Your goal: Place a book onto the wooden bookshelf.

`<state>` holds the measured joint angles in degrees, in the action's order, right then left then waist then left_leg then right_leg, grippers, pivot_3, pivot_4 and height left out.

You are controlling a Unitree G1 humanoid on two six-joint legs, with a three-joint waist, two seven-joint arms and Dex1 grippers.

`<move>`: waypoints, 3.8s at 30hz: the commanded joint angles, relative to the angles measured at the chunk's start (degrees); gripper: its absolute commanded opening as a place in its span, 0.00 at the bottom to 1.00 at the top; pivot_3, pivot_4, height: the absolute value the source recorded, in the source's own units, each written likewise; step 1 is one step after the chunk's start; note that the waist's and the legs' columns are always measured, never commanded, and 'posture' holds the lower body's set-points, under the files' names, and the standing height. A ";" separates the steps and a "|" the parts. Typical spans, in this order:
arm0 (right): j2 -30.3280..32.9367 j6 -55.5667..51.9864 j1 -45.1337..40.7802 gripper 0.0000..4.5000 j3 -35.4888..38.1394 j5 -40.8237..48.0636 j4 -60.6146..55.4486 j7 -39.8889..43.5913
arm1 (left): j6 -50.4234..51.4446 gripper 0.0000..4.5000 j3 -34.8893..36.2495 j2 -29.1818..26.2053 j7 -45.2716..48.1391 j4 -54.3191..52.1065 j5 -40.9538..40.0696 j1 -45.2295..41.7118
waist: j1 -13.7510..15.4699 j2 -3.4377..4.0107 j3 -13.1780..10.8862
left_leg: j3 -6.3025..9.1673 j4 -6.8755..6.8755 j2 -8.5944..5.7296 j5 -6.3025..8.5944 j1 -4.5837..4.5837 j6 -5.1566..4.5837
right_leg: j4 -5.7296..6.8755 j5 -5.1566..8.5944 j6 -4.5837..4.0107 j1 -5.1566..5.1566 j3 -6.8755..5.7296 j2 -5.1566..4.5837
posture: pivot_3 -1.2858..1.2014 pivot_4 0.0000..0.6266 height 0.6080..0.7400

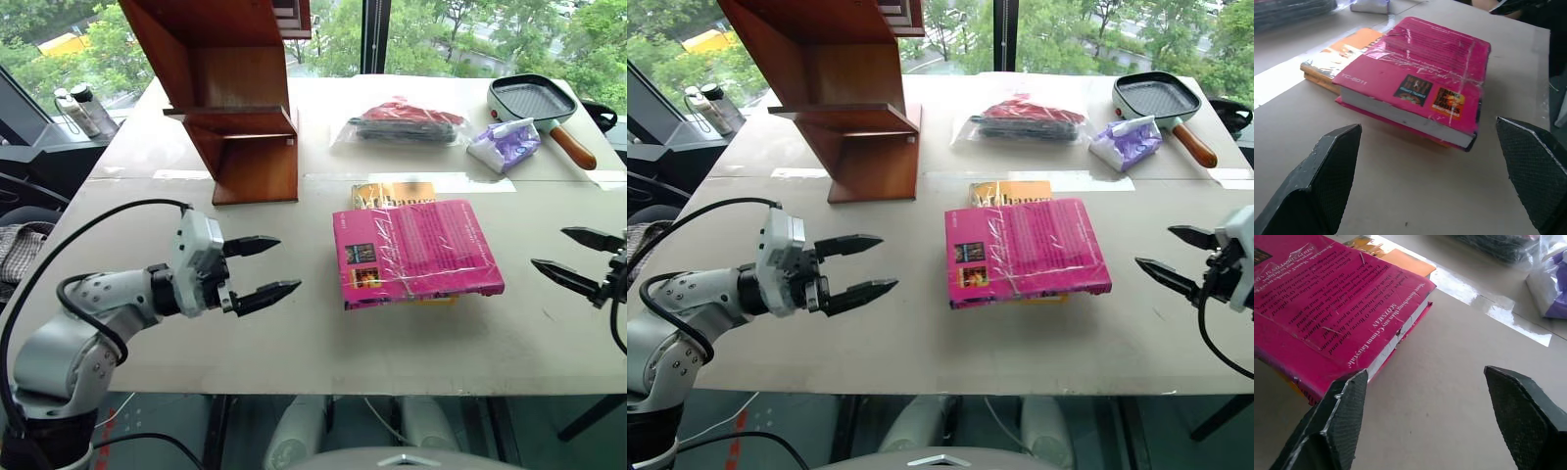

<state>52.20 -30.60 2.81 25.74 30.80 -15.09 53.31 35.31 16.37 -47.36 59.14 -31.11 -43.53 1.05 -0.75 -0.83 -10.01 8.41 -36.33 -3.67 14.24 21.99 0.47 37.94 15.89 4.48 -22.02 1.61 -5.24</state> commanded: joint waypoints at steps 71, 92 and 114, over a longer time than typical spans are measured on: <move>0.01 -19.50 -13.87 0.03 -23.66 -0.99 -10.97 -3.02 | -9.10 1.00 4.06 1.12 3.19 -5.46 -0.20 19.07 | 0.08 0.03 -0.04 | 0.02 0.00 0.02 0.03 0.14 -0.04 | -0.07 0.00 0.00 -0.13 -0.05 0.01 | 0.52 0.24 1.00; -6.29 -0.73 -7.47 0.21 -16.47 -1.58 -9.36 0.57 | -0.81 1.00 2.15 10.06 -11.45 -6.79 -8.34 20.14 | 0.56 -0.03 -0.06 | 0.11 0.00 -0.01 0.05 0.18 -0.05 | -0.08 0.00 0.01 -0.13 -0.09 -0.01 | 0.52 0.24 1.00; -2.43 -0.46 10.01 1.00 8.97 21.13 -27.65 6.40 | 5.79 1.00 -8.54 32.20 -75.83 11.54 -69.47 9.52 | 1.90 0.05 0.07 | 0.21 -0.12 0.01 0.08 -0.17 -0.09 | -0.05 -0.02 0.04 0.24 0.04 0.00 | 0.52 0.24 1.00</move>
<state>49.56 -31.13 12.23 32.03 50.48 -40.87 60.47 42.36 8.86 -17.05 -13.78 -20.68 -110.65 11.83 1.15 -0.78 -9.94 8.50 -36.47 -3.69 14.31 21.84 0.38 37.89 15.87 4.52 -21.77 1.62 -5.24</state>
